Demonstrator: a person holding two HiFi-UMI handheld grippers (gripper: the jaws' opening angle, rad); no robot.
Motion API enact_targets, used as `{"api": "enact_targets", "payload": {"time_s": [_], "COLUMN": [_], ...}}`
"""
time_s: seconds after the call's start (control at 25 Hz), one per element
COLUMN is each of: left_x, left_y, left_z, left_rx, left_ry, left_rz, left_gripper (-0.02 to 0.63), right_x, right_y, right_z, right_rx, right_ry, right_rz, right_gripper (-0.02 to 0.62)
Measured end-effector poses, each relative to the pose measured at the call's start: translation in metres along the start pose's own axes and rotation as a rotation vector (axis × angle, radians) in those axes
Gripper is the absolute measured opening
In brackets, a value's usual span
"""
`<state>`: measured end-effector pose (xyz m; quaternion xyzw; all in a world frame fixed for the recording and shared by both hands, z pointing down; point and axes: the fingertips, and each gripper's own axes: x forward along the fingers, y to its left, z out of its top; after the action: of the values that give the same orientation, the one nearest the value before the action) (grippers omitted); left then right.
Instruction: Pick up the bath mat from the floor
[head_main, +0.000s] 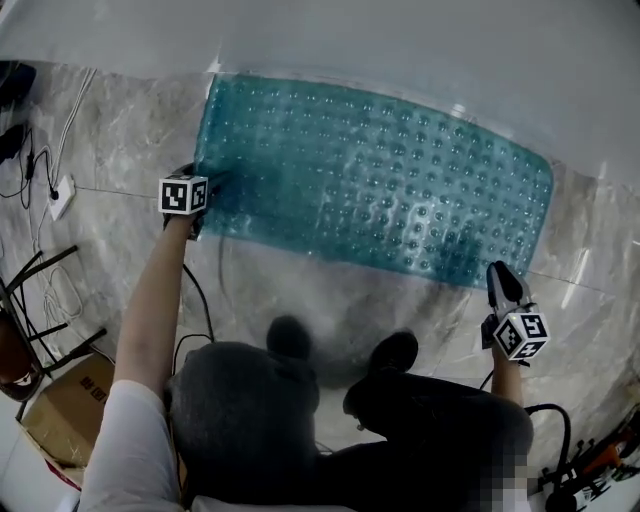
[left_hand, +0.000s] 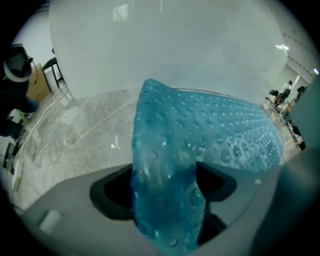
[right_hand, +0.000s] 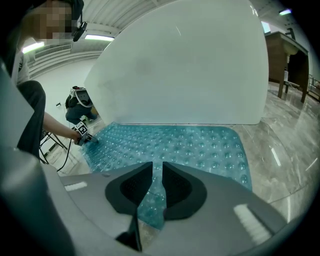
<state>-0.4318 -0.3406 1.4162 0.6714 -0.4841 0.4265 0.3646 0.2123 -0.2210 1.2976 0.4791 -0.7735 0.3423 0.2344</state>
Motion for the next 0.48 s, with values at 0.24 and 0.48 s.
{"api": "enact_targets", "payload": {"time_s": [0.24, 0.48], "left_x": [-0.004, -0.023], "left_y": [-0.055, -0.074], "left_z": [0.004, 0.012], "left_rx": [0.057, 0.050], "left_ry": [-0.038, -0.063], "left_rz": [-0.069, -0.121], "left_gripper": [0.050, 0.028], "right_x": [0.008, 0.017], "right_y": [-0.024, -0.069], "right_z": [-0.008, -0.019], "right_rx": [0.003, 0.018], "right_ry": [-0.005, 0.030], "right_rz": [-0.027, -0.087], "right_gripper": [0.069, 0.081]}}
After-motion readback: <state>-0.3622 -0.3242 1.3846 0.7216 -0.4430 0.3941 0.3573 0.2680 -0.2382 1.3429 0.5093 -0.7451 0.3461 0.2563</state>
